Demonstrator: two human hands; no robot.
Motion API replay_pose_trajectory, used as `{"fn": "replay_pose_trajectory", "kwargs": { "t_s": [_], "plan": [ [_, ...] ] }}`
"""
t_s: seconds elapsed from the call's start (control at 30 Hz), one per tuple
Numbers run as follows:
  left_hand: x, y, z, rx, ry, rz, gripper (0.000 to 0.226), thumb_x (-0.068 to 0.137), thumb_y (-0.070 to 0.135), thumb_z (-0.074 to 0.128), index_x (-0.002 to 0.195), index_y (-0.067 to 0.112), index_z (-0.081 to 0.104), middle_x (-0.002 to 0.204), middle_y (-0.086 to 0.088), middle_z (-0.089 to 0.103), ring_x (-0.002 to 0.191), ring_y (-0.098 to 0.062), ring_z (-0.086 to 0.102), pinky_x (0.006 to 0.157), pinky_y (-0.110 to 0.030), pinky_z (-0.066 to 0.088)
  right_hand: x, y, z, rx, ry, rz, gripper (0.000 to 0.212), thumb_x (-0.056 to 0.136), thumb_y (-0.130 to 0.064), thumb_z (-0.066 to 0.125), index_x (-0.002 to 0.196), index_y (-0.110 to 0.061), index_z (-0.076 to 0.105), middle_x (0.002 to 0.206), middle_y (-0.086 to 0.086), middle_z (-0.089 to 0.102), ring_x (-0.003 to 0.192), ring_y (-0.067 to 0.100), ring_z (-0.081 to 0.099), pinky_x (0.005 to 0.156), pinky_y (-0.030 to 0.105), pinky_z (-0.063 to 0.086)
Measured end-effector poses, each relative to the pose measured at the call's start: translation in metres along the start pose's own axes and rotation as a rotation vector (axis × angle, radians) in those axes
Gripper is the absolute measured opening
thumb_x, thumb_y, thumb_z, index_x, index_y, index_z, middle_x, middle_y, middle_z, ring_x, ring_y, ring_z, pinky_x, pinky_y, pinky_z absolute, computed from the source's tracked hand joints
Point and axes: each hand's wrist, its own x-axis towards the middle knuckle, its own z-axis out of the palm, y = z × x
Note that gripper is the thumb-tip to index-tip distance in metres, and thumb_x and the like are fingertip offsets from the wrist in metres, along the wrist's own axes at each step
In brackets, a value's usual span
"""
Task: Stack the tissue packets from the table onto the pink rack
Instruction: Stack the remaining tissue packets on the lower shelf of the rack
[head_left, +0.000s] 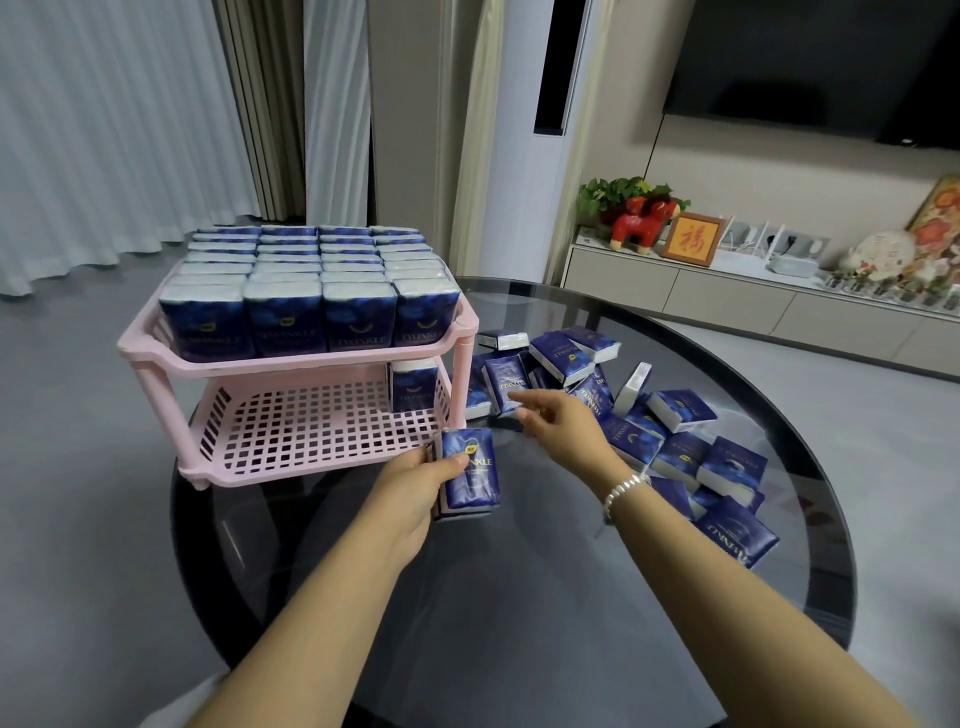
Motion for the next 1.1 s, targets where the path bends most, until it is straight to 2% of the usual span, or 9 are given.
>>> {"fn": "replay_pose_trajectory", "kwargs": {
  "t_s": [0.1, 0.17, 0.27, 0.37, 0.43, 0.67, 0.83, 0.93, 1.1],
  "plan": [
    [0.001, 0.002, -0.001, -0.021, -0.001, -0.02, 0.021, 0.09, -0.005, 0.052, 0.109, 0.002, 0.06, 0.091, -0.009, 0.067, 0.079, -0.019, 0.064, 0.07, -0.03, 0.053, 0.037, -0.002, 0.012, -0.182, -0.066, -0.111, 0.033, 0.094, -0.016, 0.052, 0.127, -0.017, 0.058, 0.121, 0.004, 0.06, 0.101, 0.02, 0.06, 0.09, 0.03, 0.048],
    [0.002, 0.003, -0.002, -0.032, -0.008, -0.032, 0.022, 0.09, -0.006, 0.053, 0.109, 0.002, 0.06, 0.091, -0.008, 0.067, 0.079, -0.019, 0.064, 0.071, -0.029, 0.054, 0.061, -0.009, 0.018, -0.343, -0.169, -0.2, 0.036, 0.093, -0.014, 0.051, 0.129, -0.017, 0.056, 0.128, 0.005, 0.059, 0.112, 0.022, 0.057, 0.092, 0.025, 0.04],
    [0.003, 0.005, -0.005, -0.035, 0.0, -0.048, 0.024, 0.089, -0.006, 0.053, 0.11, 0.002, 0.06, 0.092, -0.009, 0.067, 0.079, -0.018, 0.064, 0.066, -0.027, 0.056, 0.087, -0.015, 0.025, -0.51, -0.338, -0.201, 0.037, 0.094, -0.016, 0.051, 0.13, -0.023, 0.053, 0.125, 0.003, 0.061, 0.112, 0.024, 0.056, 0.092, 0.03, 0.042],
    [0.005, 0.006, -0.008, -0.035, -0.001, -0.053, 0.026, 0.089, -0.007, 0.053, 0.114, -0.002, 0.06, 0.093, -0.01, 0.067, 0.078, -0.019, 0.064, 0.058, -0.022, 0.057, 0.103, -0.017, 0.03, -0.698, -0.412, -0.19, 0.04, 0.093, -0.025, 0.054, 0.132, -0.031, 0.049, 0.122, 0.002, 0.062, 0.109, 0.026, 0.057, 0.09, 0.036, 0.047],
    [0.007, 0.006, -0.009, -0.027, -0.003, -0.064, 0.027, 0.089, -0.006, 0.054, 0.115, -0.002, 0.06, 0.095, -0.011, 0.067, 0.079, -0.019, 0.064, 0.057, -0.021, 0.057, 0.107, -0.02, 0.032, -0.767, -0.448, -0.193, 0.038, 0.092, -0.029, 0.055, 0.13, -0.029, 0.05, 0.121, 0.002, 0.063, 0.107, 0.025, 0.057, 0.089, 0.037, 0.048],
    [0.003, 0.006, -0.01, -0.005, -0.027, -0.074, 0.028, 0.089, -0.006, 0.053, 0.116, 0.001, 0.06, 0.099, -0.01, 0.067, 0.082, -0.018, 0.064, 0.064, -0.024, 0.056, 0.084, -0.027, 0.011, -0.822, -0.546, -0.246, 0.05, 0.086, -0.027, 0.063, 0.134, -0.029, 0.049, 0.123, 0.0, 0.061, 0.109, 0.022, 0.056, 0.092, 0.034, 0.046],
    [-0.001, 0.008, -0.01, 0.009, -0.024, -0.095, 0.027, 0.09, -0.003, 0.054, 0.116, 0.002, 0.06, 0.097, -0.009, 0.067, 0.083, -0.019, 0.064, 0.074, -0.029, 0.053, 0.046, -0.025, -0.005, -0.83, -0.582, -0.207, 0.064, 0.083, -0.03, 0.067, 0.141, -0.027, 0.038, 0.132, 0.004, 0.052, 0.114, 0.026, 0.053, 0.092, 0.036, 0.045],
    [-0.004, 0.009, -0.01, 0.022, -0.033, -0.113, 0.025, 0.091, -0.002, 0.053, 0.114, 0.003, 0.06, 0.092, -0.007, 0.068, 0.077, -0.016, 0.066, 0.063, -0.026, 0.056, 0.023, -0.025, -0.015, -0.844, -0.666, -0.176, 0.071, 0.086, -0.034, 0.064, 0.146, -0.033, 0.027, 0.132, 0.007, 0.04, 0.115, 0.027, 0.048, 0.088, 0.031, 0.038],
    [-0.011, 0.012, -0.009, 0.01, -0.031, -0.116, 0.02, 0.092, -0.002, 0.052, 0.108, 0.007, 0.06, 0.086, -0.004, 0.067, 0.06, -0.008, 0.066, 0.05, -0.018, 0.055, -0.003, -0.019, -0.024, -0.727, -0.702, -0.069, 0.065, 0.083, -0.036, 0.067, 0.139, -0.033, 0.036, 0.134, 0.004, 0.039, 0.123, 0.025, 0.036, 0.099, 0.038, 0.036]
  ]
}}
